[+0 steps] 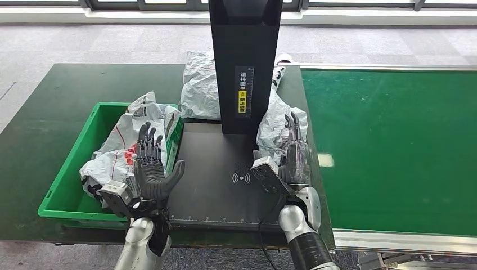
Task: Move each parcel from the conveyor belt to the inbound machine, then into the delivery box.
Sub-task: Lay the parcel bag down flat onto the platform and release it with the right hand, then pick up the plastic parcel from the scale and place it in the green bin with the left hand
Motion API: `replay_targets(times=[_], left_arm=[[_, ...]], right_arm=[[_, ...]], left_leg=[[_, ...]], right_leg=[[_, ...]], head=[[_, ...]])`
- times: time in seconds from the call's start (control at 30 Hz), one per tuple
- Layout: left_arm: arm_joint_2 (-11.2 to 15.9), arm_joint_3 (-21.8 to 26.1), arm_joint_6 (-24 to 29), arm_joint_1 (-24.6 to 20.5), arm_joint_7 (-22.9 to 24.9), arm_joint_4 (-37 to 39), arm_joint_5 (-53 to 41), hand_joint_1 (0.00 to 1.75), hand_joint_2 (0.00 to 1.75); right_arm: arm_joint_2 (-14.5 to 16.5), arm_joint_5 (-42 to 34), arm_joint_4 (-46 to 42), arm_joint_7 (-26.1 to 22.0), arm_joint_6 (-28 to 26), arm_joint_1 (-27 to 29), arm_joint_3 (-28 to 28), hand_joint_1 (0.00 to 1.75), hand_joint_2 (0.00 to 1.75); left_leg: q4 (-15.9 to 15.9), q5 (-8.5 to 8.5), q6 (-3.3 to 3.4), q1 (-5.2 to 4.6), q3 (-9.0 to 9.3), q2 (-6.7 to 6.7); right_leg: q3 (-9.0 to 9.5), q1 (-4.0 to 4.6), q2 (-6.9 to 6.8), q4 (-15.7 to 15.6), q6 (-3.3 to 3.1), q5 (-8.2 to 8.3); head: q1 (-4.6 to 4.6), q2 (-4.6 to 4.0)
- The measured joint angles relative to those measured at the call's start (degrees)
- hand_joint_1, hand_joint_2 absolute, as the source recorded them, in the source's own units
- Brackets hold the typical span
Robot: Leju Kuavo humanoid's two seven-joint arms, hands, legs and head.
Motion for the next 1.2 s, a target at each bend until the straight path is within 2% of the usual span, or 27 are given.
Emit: replay_targets(times=[0.4,0.53,0.63,0.8,0.97,1.03,1.2], left_arm=[[0.0,0.0,0.4,0.0,0.0,0.2,0.0,0.0,1.75],[0.0,0.0,2.0,-0.1,-0.1,0.5,-0.9,0.0,1.75],[0.0,-0.2,4.9,-0.2,-0.1,0.5,-3.0,0.0,1.75],[0.0,-2.3,10.6,-0.4,-0.2,-0.9,-9.0,0.0,1.75],[0.1,-6.6,12.1,-1.4,-0.3,-1.6,-16.1,0.0,1.75],[0.0,-9.1,13.6,-3.1,-0.3,0.5,-18.6,0.0,1.75],[-1.1,-16.1,19.0,-10.9,0.7,10.5,-20.0,0.0,1.75]], right_arm=[[0.0,-0.7,2.0,-0.6,-0.2,-0.6,0.0,0.0,0.0],[0.0,-2.1,0.8,-3.8,-1.9,0.1,0.0,0.0,1.75],[-0.2,-2.5,-7.1,-6.2,-3.2,2.6,0.0,0.0,1.75],[-0.8,-3.8,-24.8,-6.6,-3.7,6.4,-0.2,0.0,1.75],[-1.3,-1.3,-39.8,-6.6,-3.7,9.1,-1.7,0.0,1.75],[-1.4,0.3,-44.5,-6.6,-3.7,9.8,-2.2,0.0,1.75],[-1.5,2.3,-52.1,-6.6,-3.7,10.7,-2.7,0.0,1.75]], left_leg=[[0.0,0.0,0.0,0.0,0.0,0.0],[0.0,0.0,0.0,0.0,0.01,0.0],[0.0,-0.01,-0.01,-0.01,-0.03,-0.02],[0.0,-0.06,0.02,-0.02,-0.03,0.08],[0.1,-0.07,0.03,-0.05,-0.02,0.1],[0.1,-0.07,0.04,-0.06,-0.02,0.13],[0.1,-0.06,0.05,-0.06,0.02,0.16]], right_leg=[[-0.01,0.0,0.0,0.0,0.0,0.0],[-0.05,0.0,0.01,0.0,0.0,0.0],[-0.1,-0.01,0.0,0.0,0.0,0.0],[-0.14,-0.02,0.04,0.0,0.0,0.0],[-0.16,-0.04,0.05,-0.1,0.01,0.0],[-0.16,-0.04,0.07,-0.1,0.02,0.01],[-0.05,-0.05,0.1,-0.1,0.05,0.07]], head=[[-0.01,-0.01],[-0.01,0.01],[0.0,0.01],[0.01,0.0],[0.01,0.0],[0.01,0.01],[0.03,0.01]])
